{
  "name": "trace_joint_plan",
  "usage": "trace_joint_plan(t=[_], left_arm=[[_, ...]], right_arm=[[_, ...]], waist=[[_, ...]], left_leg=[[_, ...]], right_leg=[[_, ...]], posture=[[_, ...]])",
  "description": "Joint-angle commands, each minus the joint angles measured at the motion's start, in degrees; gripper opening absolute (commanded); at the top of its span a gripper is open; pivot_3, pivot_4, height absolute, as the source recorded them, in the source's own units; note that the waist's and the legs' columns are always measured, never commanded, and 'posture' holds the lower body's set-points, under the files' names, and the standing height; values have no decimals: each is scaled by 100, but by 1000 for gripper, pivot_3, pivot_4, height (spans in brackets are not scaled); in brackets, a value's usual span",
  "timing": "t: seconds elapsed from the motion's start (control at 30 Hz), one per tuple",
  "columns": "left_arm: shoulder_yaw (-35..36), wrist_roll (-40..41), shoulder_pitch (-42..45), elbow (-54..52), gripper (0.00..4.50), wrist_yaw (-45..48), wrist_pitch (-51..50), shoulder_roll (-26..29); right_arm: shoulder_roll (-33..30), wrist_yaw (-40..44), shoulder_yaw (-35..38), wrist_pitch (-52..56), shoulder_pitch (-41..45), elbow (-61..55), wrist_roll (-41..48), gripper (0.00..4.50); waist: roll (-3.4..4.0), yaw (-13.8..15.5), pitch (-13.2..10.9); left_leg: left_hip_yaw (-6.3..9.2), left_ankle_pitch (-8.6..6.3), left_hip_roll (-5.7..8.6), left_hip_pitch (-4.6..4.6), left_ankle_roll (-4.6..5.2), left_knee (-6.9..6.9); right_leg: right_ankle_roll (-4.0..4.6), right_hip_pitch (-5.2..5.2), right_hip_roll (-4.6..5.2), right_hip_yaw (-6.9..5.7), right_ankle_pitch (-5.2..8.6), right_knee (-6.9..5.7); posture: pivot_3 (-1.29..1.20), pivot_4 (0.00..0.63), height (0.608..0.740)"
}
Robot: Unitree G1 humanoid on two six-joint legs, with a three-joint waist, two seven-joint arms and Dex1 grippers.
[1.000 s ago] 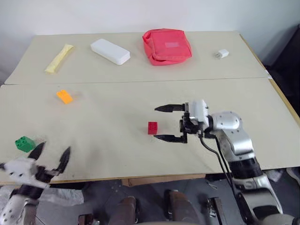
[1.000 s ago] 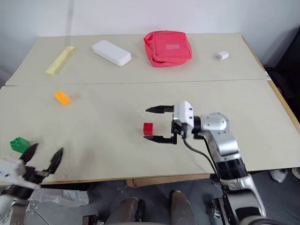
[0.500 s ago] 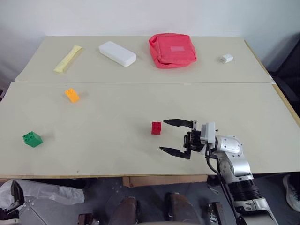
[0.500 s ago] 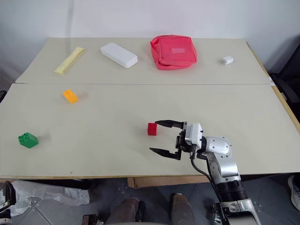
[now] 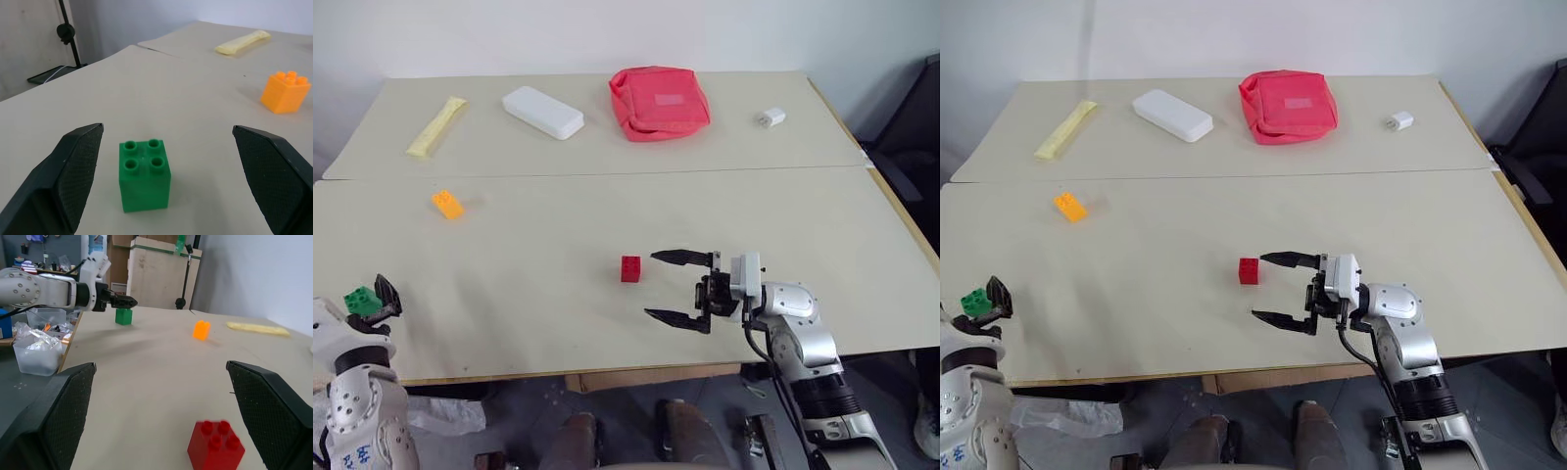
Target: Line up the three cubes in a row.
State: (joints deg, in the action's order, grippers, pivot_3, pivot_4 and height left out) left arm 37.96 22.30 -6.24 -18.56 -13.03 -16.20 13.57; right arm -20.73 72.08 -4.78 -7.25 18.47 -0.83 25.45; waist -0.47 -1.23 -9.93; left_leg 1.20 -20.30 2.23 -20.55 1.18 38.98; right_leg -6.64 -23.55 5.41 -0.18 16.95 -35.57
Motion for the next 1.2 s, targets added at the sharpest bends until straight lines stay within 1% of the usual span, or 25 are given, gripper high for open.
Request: trace_joint_plan(t=[0.03,0.27,0.37,0.57,0.6,0.67,0.7,0.77,0.83,0.93,0.97,1.03,1.07,1.1,1.13,1.2], left_arm=[[43,33,186,-288,4500,-272,-322,-31],[-23,-117,366,80,4500,-330,-590,6],[75,-104,437,178,3946,-455,-682,-26],[37,-69,464,294,2094,-234,-576,63],[30,-21,481,328,1838,-115,-524,91],[10,21,482,376,1838,95,-463,156],[53,242,487,379,1838,355,-486,203],[114,692,438,358,1838,1074,-660,518],[41,916,386,426,1838,2279,-528,1228],[-223,1374,611,548,1838,4155,-261,2143],[-425,1701,749,474,1838,4877,-338,2379],[-961,1846,1123,564,1838,5743,-460,2768],[-1140,1837,1251,628,1838,5990,-441,2857],[-1612,1564,1526,840,1838,6414,-237,2943],[-1933,1381,1708,979,1838,6723,-82,2988],[-2947,706,2296,1619,1838,7701,543,3033]], right_arm=[[-11,-78,2,-9,21,-231,102,4477],[-72,-243,36,-5,-59,-345,45,4477],[-109,-278,37,-19,-90,-348,31,4500],[-117,-358,17,-40,-98,-354,6,4500],[-118,-370,19,-49,-104,-353,-1,4500],[-128,-382,22,-61,-124,-361,-8,4500],[-148,-405,39,-71,-150,-381,-22,4500],[-223,-466,116,-91,-213,-439,-46,4500],[-376,-530,276,-116,-299,-468,-55,4500],[-640,-662,559,-160,-491,-484,-74,4500],[-727,-707,651,-181,-589,-508,-85,4500],[-870,-804,814,-220,-788,-560,-114,4500],[-916,-836,860,-236,-859,-581,-114,4500],[-965,-901,928,-273,-974,-623,-151,4500],[-1000,-943,974,-302,-1056,-654,-172,4500],[-1043,-1146,1098,-315,-1322,-865,-220,4500]], waist=[[0,6,0],[0,100,0],[0,111,0],[0,113,0],[0,113,0],[0,112,0],[0,112,0],[-1,115,-1],[-1,107,-1],[-2,129,-5],[6,134,-9],[23,137,-9],[30,131,-12],[33,112,-12],[39,111,-12],[40,104,-13]], left_leg=[[0,0,0,0,0,0],[0,0,0,0,-1,1],[-1,0,0,0,0,1],[-1,0,0,0,-1,2],[-1,0,0,0,-1,2],[-1,0,0,0,-1,2],[-1,0,0,0,-1,2],[-1,0,0,0,-1,2],[1,0,-2,-1,-2,1],[9,0,-3,-3,-5,1],[14,0,-1,-3,-5,2],[21,0,8,-2,0,1],[24,0,10,-1,2,1],[24,-1,11,0,4,-1],[24,-1,10,0,3,-5],[22,1,8,-2,-1,-12]], right_leg=[[0,0,0,0,0,0],[0,-2,0,0,0,2],[0,-2,0,0,0,3],[0,-2,1,0,0,4],[0,-2,1,0,0,4],[0,-2,1,0,0,5],[0,-1,1,0,0,5],[0,-1,1,0,0,5],[2,-1,1,-3,1,5],[15,-1,4,-13,8,14],[17,5,10,-19,9,16],[17,16,25,-27,9,26],[17,18,28,-29,9,27],[16,19,29,-30,8,29],[16,18,26,-30,8,32],[15,10,17,-36,8,32]], posture=[[0,150,740],[0,150,740],[0,150,740],[0,150,740],[0,150,740],[0,150,740],[0,150,740],[0,150,740],[0,150,740],[0,150,740],[0,150,740],[0,150,740],[0,150,740],[0,150,740],[0,150,740],[0,150,740]])
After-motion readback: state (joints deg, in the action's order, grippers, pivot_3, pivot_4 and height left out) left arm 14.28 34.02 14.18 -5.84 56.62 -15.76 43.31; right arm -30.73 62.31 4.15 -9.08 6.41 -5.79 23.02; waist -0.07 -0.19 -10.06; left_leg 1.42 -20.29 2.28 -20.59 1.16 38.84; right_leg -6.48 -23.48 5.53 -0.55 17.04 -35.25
